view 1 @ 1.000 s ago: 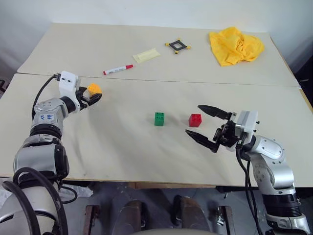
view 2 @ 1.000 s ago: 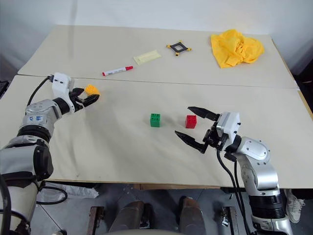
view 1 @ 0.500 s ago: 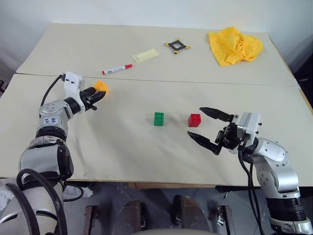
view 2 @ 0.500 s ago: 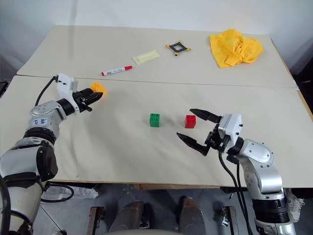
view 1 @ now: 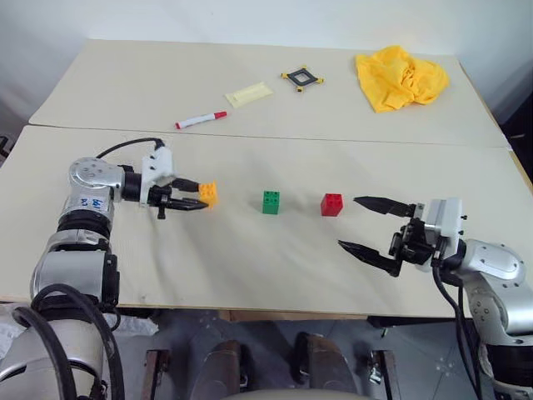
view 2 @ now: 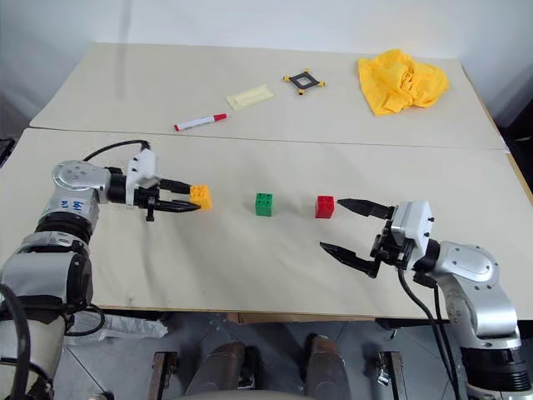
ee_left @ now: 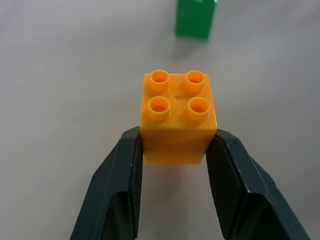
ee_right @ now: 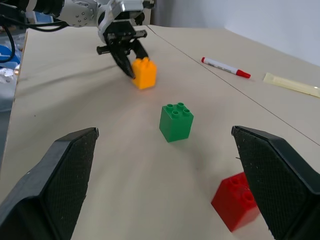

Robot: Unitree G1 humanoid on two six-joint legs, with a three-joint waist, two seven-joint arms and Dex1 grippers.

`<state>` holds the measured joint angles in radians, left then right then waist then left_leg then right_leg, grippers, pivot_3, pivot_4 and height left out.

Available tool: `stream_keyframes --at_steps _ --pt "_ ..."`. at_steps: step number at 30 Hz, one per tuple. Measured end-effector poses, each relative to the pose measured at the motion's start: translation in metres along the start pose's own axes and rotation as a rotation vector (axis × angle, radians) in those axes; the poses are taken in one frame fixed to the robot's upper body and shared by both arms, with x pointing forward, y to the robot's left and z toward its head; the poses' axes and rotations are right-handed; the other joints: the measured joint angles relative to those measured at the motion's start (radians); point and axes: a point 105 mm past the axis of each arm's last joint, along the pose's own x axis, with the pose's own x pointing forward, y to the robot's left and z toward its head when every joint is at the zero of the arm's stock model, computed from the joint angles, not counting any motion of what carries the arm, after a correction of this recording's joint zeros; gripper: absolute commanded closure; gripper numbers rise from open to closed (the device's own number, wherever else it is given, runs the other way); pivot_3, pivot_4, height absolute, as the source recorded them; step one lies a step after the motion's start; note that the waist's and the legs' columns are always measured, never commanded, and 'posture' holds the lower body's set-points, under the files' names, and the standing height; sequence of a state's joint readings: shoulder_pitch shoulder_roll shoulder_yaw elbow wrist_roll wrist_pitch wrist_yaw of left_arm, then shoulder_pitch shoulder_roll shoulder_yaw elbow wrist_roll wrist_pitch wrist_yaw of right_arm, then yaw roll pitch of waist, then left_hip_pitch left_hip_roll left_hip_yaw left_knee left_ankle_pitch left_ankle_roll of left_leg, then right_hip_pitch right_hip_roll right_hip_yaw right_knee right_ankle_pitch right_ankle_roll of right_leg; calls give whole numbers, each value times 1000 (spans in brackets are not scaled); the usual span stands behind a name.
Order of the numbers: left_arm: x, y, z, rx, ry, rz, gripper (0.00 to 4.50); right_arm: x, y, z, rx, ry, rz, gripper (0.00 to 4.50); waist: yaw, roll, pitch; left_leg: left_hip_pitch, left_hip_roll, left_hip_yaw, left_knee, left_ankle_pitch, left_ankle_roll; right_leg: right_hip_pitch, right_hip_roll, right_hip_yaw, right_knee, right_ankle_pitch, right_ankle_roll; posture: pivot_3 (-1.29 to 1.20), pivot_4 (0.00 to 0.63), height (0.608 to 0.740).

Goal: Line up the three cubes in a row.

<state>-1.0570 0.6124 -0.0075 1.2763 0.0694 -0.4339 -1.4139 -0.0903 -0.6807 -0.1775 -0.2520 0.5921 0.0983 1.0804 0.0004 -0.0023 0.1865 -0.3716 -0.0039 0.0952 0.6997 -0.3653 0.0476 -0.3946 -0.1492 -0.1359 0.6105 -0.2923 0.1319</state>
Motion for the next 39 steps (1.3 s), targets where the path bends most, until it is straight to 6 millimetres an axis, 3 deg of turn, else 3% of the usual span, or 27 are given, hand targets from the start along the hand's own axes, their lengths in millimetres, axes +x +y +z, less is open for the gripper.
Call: stream_keyframes --at_steps 8,19,20,22,28,33,39 --pt "20 5 10 33 -14 13 3041 -7 12 -1 16 20 -9 0 30 -1 0 0 1 -1 2 0 2 2 -2 0 0 1 1 0 150 740" --pt "42 6 23 41 -19 -30 3041 -12 19 -6 52 35 -25 0 22 -1 0 0 0 0 2 0 3 1 -1 0 0 1 1 0 150 740" --pt "42 5 23 30 -16 -44 2481 -13 19 -6 52 36 -28 0 20 -1 0 0 0 0 2 0 3 1 -1 0 0 1 1 0 150 740" --pt "41 2 22 5 -9 -70 2029 -13 19 -6 51 37 -27 0 19 -1 0 0 0 0 2 0 3 1 0 0 0 1 1 0 150 740" --pt "12 7 16 -38 -16 -35 197 -14 5 -11 50 37 -24 0 10 -2 0 0 2 0 2 0 3 1 0 0 0 1 1 0 150 740" --pt "-13 14 19 -62 -139 77 197 -20 -18 -16 21 61 34 0 2 -2 0 0 2 0 2 0 3 1 -1 1 0 1 1 0 150 740" --pt "-56 6 -11 -97 -106 196 197 -37 -59 -16 -31 131 119 0 -17 -1 0 0 3 0 1 0 2 0 -1 0 0 1 1 0 150 740"
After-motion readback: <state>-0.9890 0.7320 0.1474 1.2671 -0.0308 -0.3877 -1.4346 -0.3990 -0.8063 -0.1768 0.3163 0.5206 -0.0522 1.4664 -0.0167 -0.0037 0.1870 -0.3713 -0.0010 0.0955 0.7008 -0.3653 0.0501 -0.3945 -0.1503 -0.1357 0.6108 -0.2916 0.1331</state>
